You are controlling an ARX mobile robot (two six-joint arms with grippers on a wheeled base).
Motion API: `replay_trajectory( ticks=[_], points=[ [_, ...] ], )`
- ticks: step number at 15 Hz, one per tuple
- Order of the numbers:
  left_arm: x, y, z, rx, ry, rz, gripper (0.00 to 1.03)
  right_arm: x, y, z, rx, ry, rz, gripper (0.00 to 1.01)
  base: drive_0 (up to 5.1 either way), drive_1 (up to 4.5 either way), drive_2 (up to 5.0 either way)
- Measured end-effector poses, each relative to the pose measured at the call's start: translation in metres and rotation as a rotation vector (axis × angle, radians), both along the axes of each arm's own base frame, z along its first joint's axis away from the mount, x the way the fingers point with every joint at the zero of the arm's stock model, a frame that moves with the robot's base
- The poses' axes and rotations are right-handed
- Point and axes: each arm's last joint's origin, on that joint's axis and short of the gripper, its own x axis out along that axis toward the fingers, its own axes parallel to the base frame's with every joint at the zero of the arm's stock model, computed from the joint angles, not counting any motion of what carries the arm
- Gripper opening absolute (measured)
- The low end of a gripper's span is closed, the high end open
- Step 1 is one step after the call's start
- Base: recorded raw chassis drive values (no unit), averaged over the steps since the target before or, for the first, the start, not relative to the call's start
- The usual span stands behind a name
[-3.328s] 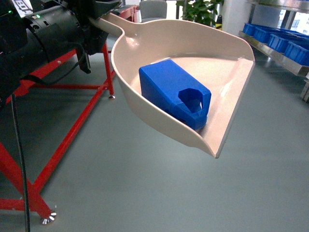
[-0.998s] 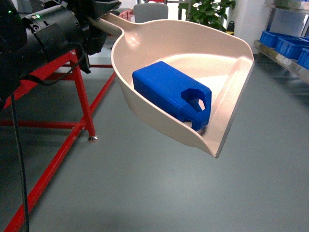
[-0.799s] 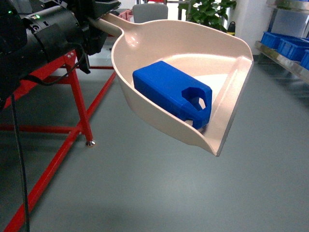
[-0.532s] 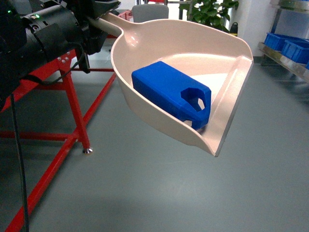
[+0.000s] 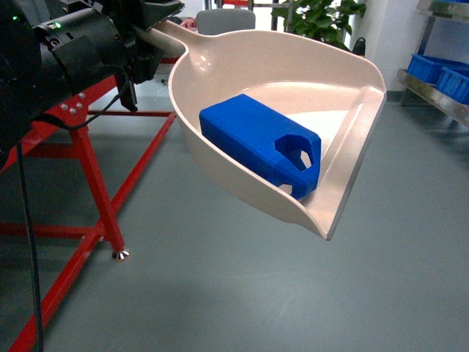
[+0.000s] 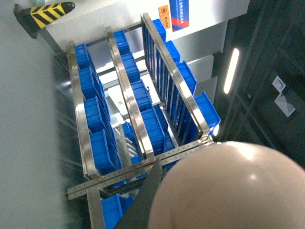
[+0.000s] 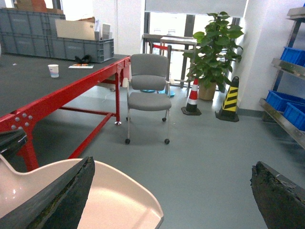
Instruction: Place part in tray to right shelf
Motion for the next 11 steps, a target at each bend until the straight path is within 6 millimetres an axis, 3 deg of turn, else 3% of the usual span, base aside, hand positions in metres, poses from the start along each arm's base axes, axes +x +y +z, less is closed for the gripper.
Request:
replay_trajectory(
  ticks=[7, 11],
  points=[
    [0.0002, 0.0013, 0.0002, -0.001, -0.004, 0.005, 0.12, 0.0002, 0.0002, -0.0003, -0.001, 0.002, 0.001, 0.98, -0.1, 4.18, -4.5],
    [0.0012, 0.0042, -0.0009, -0.001, 0.007, 0.02, 0.12, 0.0017, 0.0009, -0.0026, -0.006, 0.013, 0.003, 0.98, -1.9, -1.51, -2.4]
  ],
)
